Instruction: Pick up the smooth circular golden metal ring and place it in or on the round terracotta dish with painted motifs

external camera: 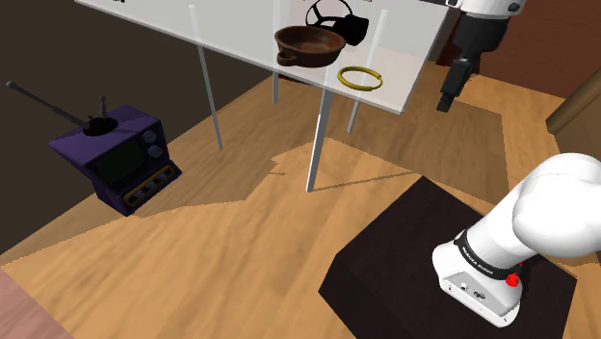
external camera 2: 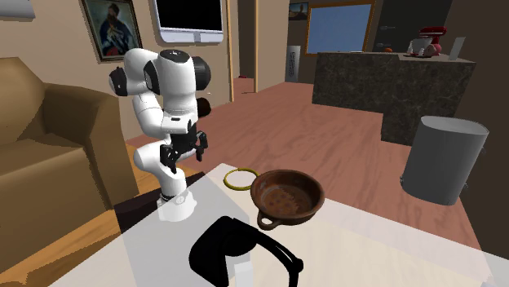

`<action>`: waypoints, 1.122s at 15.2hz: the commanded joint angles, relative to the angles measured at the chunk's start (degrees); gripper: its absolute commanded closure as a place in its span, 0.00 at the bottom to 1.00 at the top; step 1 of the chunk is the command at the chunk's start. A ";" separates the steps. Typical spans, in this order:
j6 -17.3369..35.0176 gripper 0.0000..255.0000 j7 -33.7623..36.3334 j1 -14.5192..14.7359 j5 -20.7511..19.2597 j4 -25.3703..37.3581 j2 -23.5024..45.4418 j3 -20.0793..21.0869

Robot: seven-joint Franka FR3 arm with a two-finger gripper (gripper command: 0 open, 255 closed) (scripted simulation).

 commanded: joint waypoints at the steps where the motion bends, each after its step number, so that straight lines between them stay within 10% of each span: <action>1: 0.00 0.00 0.00 0.00 0.00 0.00 0.00 0.00; 17: 11.18 0.00 -4.63 4.24 1.24 24.93 27.42 1.74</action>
